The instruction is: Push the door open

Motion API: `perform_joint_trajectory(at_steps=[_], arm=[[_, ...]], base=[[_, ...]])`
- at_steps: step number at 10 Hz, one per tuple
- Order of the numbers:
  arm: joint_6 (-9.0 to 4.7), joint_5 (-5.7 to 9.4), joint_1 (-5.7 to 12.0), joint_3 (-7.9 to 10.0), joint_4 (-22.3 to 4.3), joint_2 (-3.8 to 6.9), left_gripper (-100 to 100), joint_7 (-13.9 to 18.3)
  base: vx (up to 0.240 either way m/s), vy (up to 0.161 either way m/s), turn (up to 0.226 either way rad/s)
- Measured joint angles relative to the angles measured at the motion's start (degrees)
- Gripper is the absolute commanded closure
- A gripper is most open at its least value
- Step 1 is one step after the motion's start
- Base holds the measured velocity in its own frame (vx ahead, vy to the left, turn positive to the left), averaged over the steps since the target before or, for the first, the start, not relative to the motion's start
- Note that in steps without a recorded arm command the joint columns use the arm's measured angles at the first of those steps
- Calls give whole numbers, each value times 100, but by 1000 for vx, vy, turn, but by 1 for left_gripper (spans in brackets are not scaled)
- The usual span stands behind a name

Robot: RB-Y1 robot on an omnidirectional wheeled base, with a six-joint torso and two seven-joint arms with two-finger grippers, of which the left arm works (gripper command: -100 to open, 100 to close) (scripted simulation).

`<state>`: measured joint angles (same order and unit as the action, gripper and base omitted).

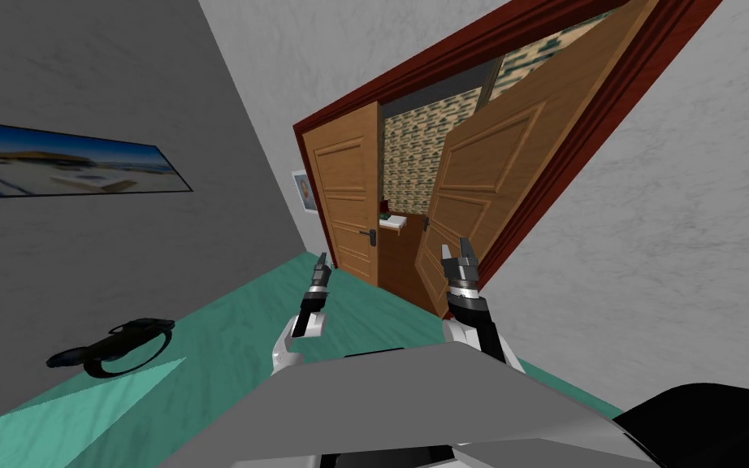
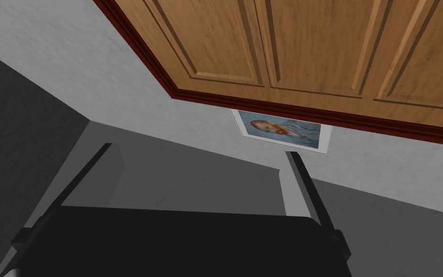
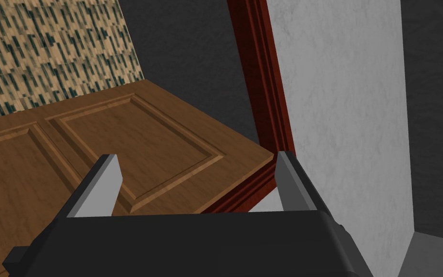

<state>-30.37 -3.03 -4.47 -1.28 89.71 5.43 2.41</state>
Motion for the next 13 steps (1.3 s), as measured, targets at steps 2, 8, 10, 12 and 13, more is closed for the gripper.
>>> perform_joint_trajectory(at_steps=[2, 8, 10, 12, 13], arm=[[10, -51, 153, -15, -287, 7, -100, 69], [101, -212, 699, -60, -1153, -28, -100, 246], [127, -266, 852, -79, -1417, -48, -100, 311], [149, -323, 1052, -91, -1725, -95, -100, 345], [228, -366, 1132, -118, -1819, -108, -100, 395]], base=[[82, 59, -83], [87, 62, -81], [83, 57, -85], [93, 57, -101], [80, 78, -58]])
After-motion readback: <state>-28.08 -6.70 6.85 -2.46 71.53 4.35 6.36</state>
